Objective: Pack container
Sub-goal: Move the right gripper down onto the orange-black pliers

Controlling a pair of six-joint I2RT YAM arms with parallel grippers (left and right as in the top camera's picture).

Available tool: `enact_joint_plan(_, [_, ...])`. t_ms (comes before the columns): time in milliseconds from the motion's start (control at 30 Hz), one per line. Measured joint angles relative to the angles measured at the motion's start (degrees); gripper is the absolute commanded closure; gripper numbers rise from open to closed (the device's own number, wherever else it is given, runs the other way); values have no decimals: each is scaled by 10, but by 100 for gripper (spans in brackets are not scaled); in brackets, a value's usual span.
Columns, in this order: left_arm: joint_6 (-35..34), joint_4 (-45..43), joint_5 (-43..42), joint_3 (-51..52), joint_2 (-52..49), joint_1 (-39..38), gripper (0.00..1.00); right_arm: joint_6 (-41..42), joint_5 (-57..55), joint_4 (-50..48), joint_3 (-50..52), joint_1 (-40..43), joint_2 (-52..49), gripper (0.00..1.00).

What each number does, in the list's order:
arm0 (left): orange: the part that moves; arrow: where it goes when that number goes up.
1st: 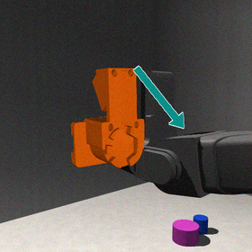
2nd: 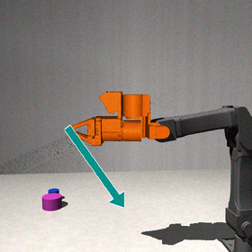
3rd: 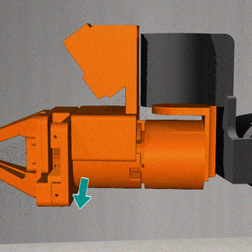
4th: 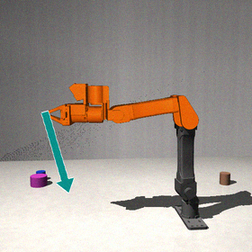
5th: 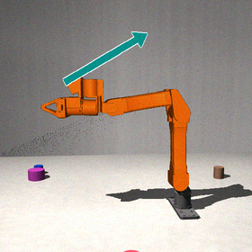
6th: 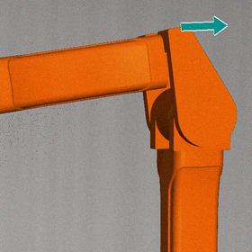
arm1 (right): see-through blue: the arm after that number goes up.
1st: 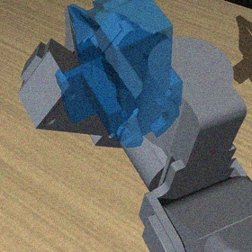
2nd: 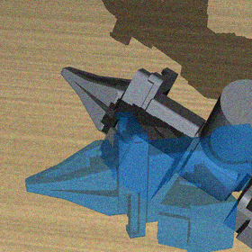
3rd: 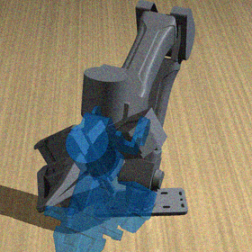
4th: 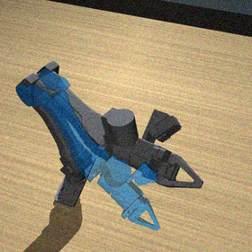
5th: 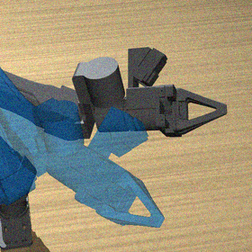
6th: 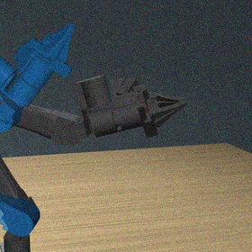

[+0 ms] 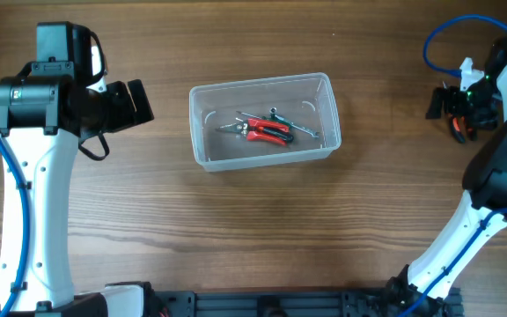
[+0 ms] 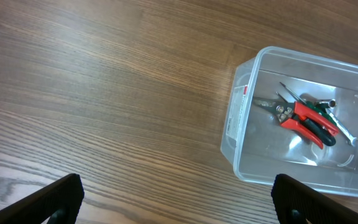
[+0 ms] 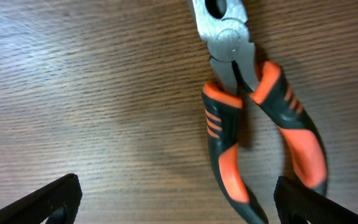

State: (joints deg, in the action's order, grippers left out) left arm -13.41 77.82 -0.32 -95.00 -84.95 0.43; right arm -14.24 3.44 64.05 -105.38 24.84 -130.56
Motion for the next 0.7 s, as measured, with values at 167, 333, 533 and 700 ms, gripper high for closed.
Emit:
enact_joint_plan(167, [-5,0,0,0,0,0,0,-4,0,-24,0,0,-17,10])
enact_joint_plan(333, [-10,0,0,0,0,0,0,-10,0,-37,0,0,-17,9])
enact_joint_plan(533, [-11,0,0,0,0,0,0,-23,0,-51,6,-1,-17,8])
enact_joint_plan(700, [-11,0,0,0,0,0,0,-32,-7,-75,32,-4,-10,6])
